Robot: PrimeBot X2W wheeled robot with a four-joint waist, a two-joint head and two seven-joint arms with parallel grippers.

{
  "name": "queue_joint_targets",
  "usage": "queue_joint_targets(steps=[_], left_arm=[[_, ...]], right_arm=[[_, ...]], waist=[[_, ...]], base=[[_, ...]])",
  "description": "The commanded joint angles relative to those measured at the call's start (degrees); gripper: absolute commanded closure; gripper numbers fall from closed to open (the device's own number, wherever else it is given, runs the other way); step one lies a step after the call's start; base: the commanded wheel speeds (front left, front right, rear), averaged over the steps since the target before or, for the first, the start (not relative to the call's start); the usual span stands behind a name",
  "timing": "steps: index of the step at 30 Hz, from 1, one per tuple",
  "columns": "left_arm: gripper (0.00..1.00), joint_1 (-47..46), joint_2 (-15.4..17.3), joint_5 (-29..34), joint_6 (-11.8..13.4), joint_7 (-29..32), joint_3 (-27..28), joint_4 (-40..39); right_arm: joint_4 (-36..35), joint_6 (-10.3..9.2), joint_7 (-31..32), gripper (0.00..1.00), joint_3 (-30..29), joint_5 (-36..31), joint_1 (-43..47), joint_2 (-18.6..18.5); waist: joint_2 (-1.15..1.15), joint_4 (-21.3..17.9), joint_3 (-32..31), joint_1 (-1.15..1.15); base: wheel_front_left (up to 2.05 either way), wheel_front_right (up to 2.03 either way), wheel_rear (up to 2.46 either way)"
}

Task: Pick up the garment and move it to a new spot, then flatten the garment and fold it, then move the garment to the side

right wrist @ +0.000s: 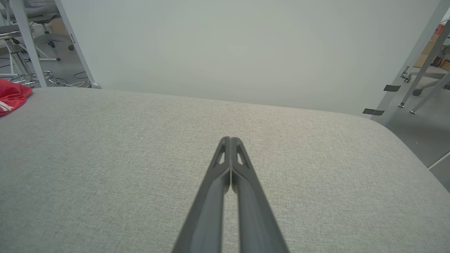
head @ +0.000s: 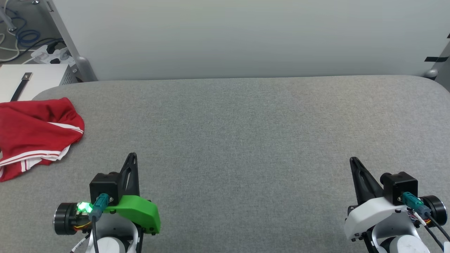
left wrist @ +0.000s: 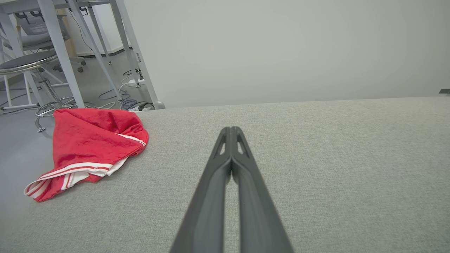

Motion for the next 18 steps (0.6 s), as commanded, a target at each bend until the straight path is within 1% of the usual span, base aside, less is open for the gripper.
queue_joint_targets(steps=[1,18], left_arm=[[1.0,0.89,-0.3,0.57,0.25,-0.04,0.03,-0.1],[1.0,0.89,-0.3,0.57,0.25,-0.04,0.03,-0.1]], right_arm=[[-0.25,-0.06,0.16,1.0,0.05,-0.53,0.41,0.11],[-0.25,-0.06,0.16,1.0,0.05,-0.53,0.41,0.11]], waist=[[0.0,0.0,0.0,0.0],[0.0,0.0,0.0,0.0]], base=[[0.0,0.0,0.0],[0.0,0.0,0.0]])
